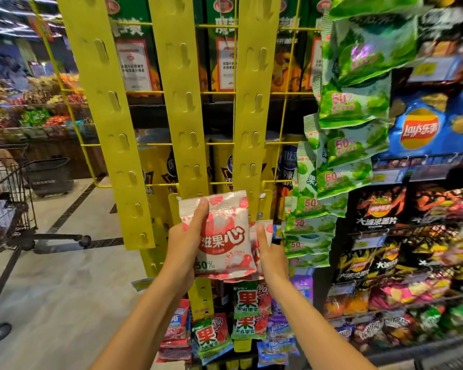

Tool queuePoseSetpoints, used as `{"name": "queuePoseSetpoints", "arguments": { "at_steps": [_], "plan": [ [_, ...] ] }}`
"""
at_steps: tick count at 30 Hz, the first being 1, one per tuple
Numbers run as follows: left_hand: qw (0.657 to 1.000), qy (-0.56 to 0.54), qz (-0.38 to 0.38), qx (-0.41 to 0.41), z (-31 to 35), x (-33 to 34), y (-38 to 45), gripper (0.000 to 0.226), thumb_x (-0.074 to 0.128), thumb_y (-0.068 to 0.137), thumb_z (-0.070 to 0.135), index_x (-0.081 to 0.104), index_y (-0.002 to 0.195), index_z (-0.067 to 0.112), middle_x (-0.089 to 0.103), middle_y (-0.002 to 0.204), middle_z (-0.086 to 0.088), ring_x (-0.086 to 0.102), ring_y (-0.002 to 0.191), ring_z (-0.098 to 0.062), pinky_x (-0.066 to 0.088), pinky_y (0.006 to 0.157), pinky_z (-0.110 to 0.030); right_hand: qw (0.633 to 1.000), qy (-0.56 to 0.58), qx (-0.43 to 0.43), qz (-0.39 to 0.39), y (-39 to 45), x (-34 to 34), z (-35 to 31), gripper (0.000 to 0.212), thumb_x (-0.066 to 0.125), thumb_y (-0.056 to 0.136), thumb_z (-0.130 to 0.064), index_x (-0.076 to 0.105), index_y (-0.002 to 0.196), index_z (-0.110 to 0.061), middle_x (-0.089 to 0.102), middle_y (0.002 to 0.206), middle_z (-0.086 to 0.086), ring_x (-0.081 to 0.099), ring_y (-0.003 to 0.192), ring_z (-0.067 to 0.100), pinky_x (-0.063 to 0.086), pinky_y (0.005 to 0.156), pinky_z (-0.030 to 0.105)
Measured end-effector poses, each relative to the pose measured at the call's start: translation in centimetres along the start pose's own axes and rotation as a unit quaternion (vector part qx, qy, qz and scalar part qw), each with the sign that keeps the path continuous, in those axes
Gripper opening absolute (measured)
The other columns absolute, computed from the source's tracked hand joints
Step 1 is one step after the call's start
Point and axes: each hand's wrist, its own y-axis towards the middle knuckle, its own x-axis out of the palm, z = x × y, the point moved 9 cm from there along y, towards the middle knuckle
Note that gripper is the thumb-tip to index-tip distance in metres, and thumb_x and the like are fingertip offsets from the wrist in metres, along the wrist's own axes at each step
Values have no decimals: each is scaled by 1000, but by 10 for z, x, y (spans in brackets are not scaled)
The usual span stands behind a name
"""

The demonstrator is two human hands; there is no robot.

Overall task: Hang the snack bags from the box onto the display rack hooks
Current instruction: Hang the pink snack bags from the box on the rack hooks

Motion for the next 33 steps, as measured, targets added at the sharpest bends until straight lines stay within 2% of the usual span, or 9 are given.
{"name": "queuePoseSetpoints", "arguments": {
  "at_steps": [2, 4, 8, 11, 13, 16, 21, 27, 33],
  "plan": [
    [1000, 19, -15, -3, -3, 5, -2, 42, 53, 86, 50, 70, 91, 12, 75, 76, -6, 73, 69, -19, 56, 56, -26, 1000, 7, 16, 7, -8, -4, 6, 66, 32, 88, -64, 59, 90, -4, 59, 86, 11, 56, 79, 25, 34, 63, 30],
    [998, 43, -41, -7, -4, 12, -4, 43, 49, 88, 49, 70, 89, 11, 75, 75, -6, 73, 68, -18, 56, 53, -23, 999, 11, 25, 26, -16, -12, 18, 63, 33, 94, -56, 51, 122, -1, 57, 115, 13, 53, 106, 30, 36, 77, 32],
    [993, 89, -75, -7, -5, 25, -4, 51, 49, 90, 47, 70, 96, 1, 75, 84, -13, 72, 79, -23, 58, 69, -29, 992, -93, -44, 77, -38, -45, 17, 44, 39, 97, -39, 49, 126, -7, 54, 102, 4, 53, 89, 21, 42, 74, 31],
    [994, 88, -69, -7, -5, 37, 1, 51, 52, 88, 47, 67, 93, -2, 72, 90, -21, 71, 84, -31, 55, 81, -41, 955, -152, -226, 118, -60, -82, -47, 24, 47, 96, -20, 54, 118, -13, 57, 108, -2, 56, 100, 18, 46, 83, 32],
    [995, 78, -70, -1, -5, 47, 6, 50, 55, 88, 47, 68, 90, -1, 72, 90, -20, 71, 84, -29, 55, 80, -42, 891, -185, -396, 127, -79, -93, -111, 20, 49, 95, -12, 59, 112, -9, 58, 107, 1, 53, 103, 18, 42, 87, 27],
    [996, 74, -53, 9, -3, 56, 18, 46, 57, 86, 49, 67, 79, 5, 73, 82, -14, 70, 78, -25, 54, 72, -33, 745, -302, -576, 151, -87, -86, -181, 30, 57, 86, -10, 59, 116, -7, 57, 123, 12, 47, 117, 25, 40, 96, 34],
    [995, 93, 1, 42, -5, 60, 45, 50, 61, 77, 62, 57, 67, 13, 62, 70, -21, 58, 66, -25, 44, 62, -38, 587, -448, -650, 178, -62, -63, -236, 48, 54, 80, -16, 56, 128, -15, 44, 143, 14, 39, 131, 32, 30, 102, 40],
    [993, 96, 67, 28, -19, 54, 63, 46, 65, 76, 57, 59, 70, 12, 58, 67, -9, 52, 64, -18, 36, 60, -33, 562, -467, -654, 195, -39, -56, -240, 62, 72, 71, -8, 55, 130, -17, 45, 143, 14, 41, 132, 32, 33, 102, 40],
    [986, 138, 94, 12, -37, 52, 56, 53, 66, 79, 52, 38, 49, 17, 47, 56, -6, 42, 55, -20, 29, 57, -31, 569, -454, -656, 197, -34, -56, -234, 72, 76, 68, -10, 49, 135, -17, 41, 145, 14, 34, 135, 32, 28, 105, 39]
  ]
}}
